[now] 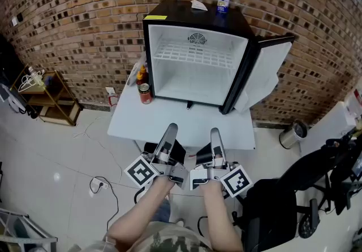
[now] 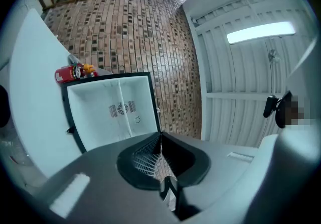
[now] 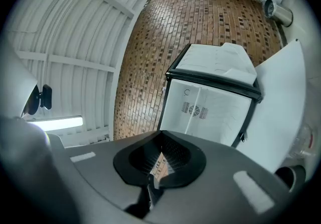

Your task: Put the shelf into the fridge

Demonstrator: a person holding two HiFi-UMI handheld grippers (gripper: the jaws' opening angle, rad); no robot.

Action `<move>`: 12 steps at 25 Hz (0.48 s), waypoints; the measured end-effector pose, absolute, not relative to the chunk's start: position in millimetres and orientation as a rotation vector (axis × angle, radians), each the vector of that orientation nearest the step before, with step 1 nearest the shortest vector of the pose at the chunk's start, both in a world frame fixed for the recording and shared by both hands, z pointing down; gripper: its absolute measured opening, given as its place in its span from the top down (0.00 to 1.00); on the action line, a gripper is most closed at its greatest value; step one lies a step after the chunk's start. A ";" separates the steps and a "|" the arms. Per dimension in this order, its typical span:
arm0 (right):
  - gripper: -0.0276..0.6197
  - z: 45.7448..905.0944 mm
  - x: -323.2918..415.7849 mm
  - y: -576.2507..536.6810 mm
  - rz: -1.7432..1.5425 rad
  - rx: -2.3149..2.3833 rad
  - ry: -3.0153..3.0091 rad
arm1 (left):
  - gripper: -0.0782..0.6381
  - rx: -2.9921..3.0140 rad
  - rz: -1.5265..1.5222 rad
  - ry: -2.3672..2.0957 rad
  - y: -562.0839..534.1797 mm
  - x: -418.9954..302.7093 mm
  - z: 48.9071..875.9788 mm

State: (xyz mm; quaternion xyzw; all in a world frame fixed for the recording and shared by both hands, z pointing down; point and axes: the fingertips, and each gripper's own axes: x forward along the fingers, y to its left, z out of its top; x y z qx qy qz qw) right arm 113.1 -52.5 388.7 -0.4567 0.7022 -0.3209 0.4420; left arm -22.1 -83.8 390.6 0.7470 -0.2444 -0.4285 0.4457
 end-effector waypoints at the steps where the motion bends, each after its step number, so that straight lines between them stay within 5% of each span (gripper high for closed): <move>1: 0.96 388.2 112.0 -44.7 -0.798 -1.131 1.746 | 0.88 1.850 -1.060 -0.610 -75.9 -22.5 390.7; 12: 0.96 388.4 106.2 15.1 -0.814 -1.128 1.752 | 0.89 1.888 -1.053 -0.624 -18.5 -26.1 381.5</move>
